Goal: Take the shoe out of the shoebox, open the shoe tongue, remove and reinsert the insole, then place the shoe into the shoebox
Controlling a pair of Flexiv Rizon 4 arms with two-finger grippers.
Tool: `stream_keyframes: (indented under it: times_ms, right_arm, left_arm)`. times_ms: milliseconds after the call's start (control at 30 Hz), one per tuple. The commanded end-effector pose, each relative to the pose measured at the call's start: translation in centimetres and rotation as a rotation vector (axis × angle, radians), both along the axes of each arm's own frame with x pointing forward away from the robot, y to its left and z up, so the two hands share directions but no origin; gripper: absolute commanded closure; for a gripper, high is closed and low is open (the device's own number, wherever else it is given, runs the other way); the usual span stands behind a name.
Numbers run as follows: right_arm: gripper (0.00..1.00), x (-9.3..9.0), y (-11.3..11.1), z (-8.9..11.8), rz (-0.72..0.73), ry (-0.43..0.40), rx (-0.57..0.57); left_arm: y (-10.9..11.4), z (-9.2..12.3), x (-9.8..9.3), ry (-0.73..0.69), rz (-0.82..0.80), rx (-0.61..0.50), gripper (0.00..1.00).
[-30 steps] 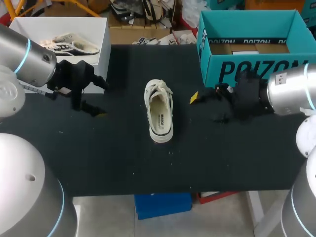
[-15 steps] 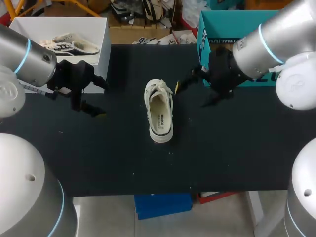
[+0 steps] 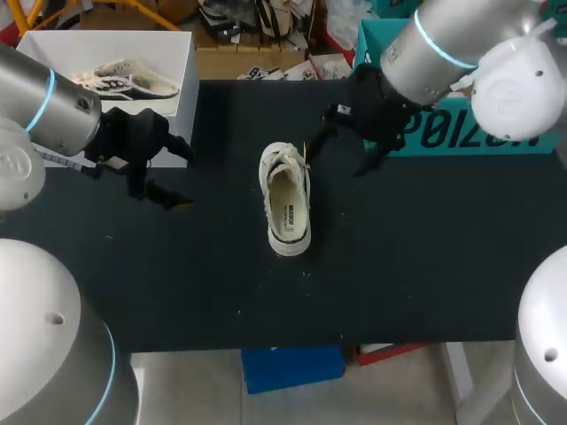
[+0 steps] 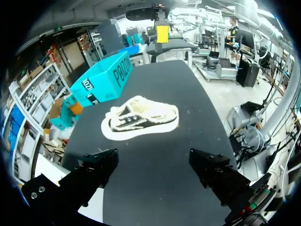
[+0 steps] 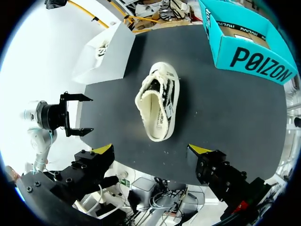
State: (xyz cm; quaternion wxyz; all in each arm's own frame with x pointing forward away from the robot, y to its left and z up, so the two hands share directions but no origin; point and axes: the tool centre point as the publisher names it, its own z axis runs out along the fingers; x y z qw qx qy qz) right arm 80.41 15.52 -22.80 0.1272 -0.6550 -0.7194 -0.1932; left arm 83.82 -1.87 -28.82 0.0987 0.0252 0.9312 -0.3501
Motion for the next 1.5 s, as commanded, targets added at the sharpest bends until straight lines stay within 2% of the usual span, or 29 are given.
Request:
stream_keyframes:
  times_ms: [33, 400, 433, 467, 500, 567, 600, 633, 700, 733, 800, 833, 867, 933, 1033, 1100, 1133, 1367, 1500]
  right_arm:
    - [0.0, 2.1, 1.3, -0.5, 0.028, 0.057, -0.13]
    - [0.0, 3.8, 2.3, -2.5, 0.075, 0.11, -0.233]
    - [0.02, 3.9, 2.3, -2.9, 0.076, 0.115, -0.24]
    - [0.1, 4.0, 2.4, -3.3, 0.076, 0.12, -0.245]
    - [0.11, 4.1, 2.5, -3.6, 0.081, 0.13, -0.257]
    - [0.06, 4.3, 2.8, -4.4, 0.086, 0.134, -0.262]
    - [0.0, 4.4, 2.8, -4.8, 0.093, 0.147, -0.266]
    - [0.0, 4.5, 2.7, -5.3, 0.093, 0.147, -0.27]
    - [0.12, 4.6, 2.6, -5.7, 0.087, 0.145, -0.275]
    - [0.12, 4.7, 2.5, -6.0, 0.084, 0.145, -0.279]
    - [0.43, 4.9, 2.3, -6.7, 0.081, 0.142, -0.282]
    - [0.5, 5.0, 2.2, -7.0, 0.08, 0.143, -0.282]
    - [0.44, 5.1, 2.2, -7.3, 0.08, 0.144, -0.282]
    - [0.52, 5.4, 2.1, -8.2, 0.086, 0.147, -0.284]
    - [0.5, 5.7, 2.1, -9.1, 0.088, 0.15, -0.282]
    - [0.45, 6.1, 2.0, -9.7, 0.092, 0.151, -0.283]
    - [0.53, 6.3, 1.9, -10.1, 0.093, 0.151, -0.283]
    - [0.53, 7.6, 1.7, -11.5, 0.094, 0.152, -0.274]
    - [0.53, 7.9, 1.9, -11.6, 0.1, 0.153, -0.271]
  left_arm:
    - [0.0, -0.1, -0.1, -0.003, 0.002, 0.001, 0.0]
    - [0.0, -0.1, -0.1, -0.003, 0.002, 0.001, 0.0]
    - [0.0, -0.1, -0.1, -0.003, 0.002, 0.001, 0.0]
    - [0.0, -0.1, -0.1, -0.003, 0.002, 0.001, 0.0]
    - [0.0, -0.1, -0.1, -0.003, 0.002, 0.001, 0.0]
    - [0.0, -0.1, -0.1, -0.003, 0.002, 0.001, 0.0]
    - [0.0, -0.1, -0.1, -0.003, 0.002, 0.001, 0.0]
    - [0.0, -0.1, -0.1, -0.003, 0.002, 0.001, 0.0]
    - [0.0, -0.1, -0.1, -0.003, 0.002, 0.001, 0.0]
    - [0.0, -0.1, -0.1, -0.003, 0.002, 0.001, 0.0]
    - [0.0, -0.1, -0.1, -0.003, 0.002, 0.001, 0.0]
    - [0.0, -0.1, -0.1, -0.003, 0.002, 0.001, 0.0]
    - [0.0, -0.1, -0.1, -0.003, 0.002, 0.001, 0.0]
    - [0.0, -0.1, -0.1, -0.003, 0.002, 0.001, 0.0]
    - [0.0, -0.1, -0.1, -0.003, 0.002, 0.001, 0.0]
    - [0.0, -0.1, -0.1, -0.003, 0.002, 0.001, 0.0]
    - [0.0, -0.1, -0.1, -0.003, 0.002, 0.001, 0.0]
    - [0.0, -0.1, -0.1, -0.003, 0.002, 0.001, 0.0]
    - [0.0, -0.1, -0.1, -0.003, 0.002, 0.001, 0.0]
